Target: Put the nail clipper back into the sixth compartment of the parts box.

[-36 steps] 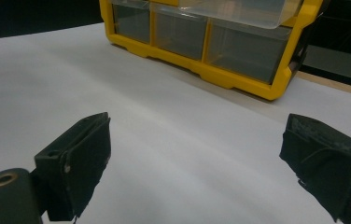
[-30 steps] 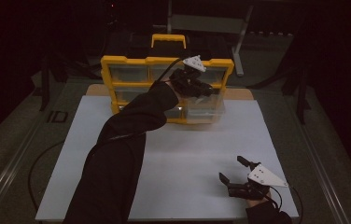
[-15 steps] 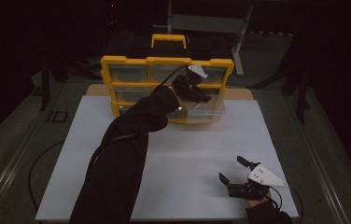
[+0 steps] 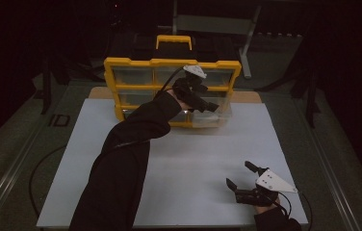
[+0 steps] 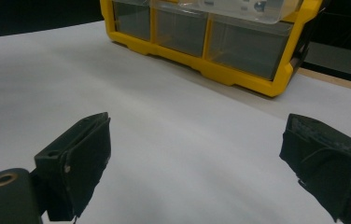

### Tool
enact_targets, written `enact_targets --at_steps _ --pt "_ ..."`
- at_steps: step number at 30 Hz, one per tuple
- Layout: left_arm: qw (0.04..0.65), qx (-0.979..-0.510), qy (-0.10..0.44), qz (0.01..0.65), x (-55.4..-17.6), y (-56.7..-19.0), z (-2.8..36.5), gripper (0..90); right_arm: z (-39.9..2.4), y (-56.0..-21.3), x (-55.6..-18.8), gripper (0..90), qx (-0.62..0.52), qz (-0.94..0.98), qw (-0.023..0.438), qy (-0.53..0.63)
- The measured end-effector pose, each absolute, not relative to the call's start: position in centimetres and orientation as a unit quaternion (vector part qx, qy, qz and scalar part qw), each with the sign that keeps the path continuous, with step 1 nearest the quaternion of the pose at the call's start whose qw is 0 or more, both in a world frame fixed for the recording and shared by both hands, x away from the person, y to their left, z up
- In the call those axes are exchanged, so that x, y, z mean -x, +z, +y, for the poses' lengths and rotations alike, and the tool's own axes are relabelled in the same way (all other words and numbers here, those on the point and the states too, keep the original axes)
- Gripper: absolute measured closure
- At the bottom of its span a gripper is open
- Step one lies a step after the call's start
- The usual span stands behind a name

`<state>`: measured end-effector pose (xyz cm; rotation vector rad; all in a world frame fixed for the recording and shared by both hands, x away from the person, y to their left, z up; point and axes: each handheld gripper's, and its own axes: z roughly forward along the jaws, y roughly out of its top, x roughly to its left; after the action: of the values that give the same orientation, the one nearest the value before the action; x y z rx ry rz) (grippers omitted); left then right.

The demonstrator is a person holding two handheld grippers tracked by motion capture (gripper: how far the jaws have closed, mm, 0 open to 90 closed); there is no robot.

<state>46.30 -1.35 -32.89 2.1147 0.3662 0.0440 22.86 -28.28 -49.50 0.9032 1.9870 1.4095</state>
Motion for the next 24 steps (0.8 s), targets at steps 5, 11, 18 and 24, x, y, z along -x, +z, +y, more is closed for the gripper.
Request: enact_targets --at_steps 5,11,18,24 --pt "0.485 -0.864 0.026 0.137 -45.7 -33.0 -1.0 1.4 -28.2 -49.5 -22.8 8.6 -0.334 0.737 0.270 0.522" --pt "0.499 -0.858 0.031 0.120 -44.8 -33.0 -0.1 0.8 -28.3 -49.5 -22.9 8.6 -0.336 0.737 0.271 0.520" --pt "0.512 -0.850 0.027 0.121 -44.2 -33.0 0.8 0.8 -28.3 -49.5 -22.9 8.6 -0.335 0.737 0.272 0.520" --pt "0.514 -0.849 0.020 0.120 -43.6 -32.9 1.7 0.8 -28.3 -49.5 -22.9 8.6 -0.336 0.737 0.271 0.520"
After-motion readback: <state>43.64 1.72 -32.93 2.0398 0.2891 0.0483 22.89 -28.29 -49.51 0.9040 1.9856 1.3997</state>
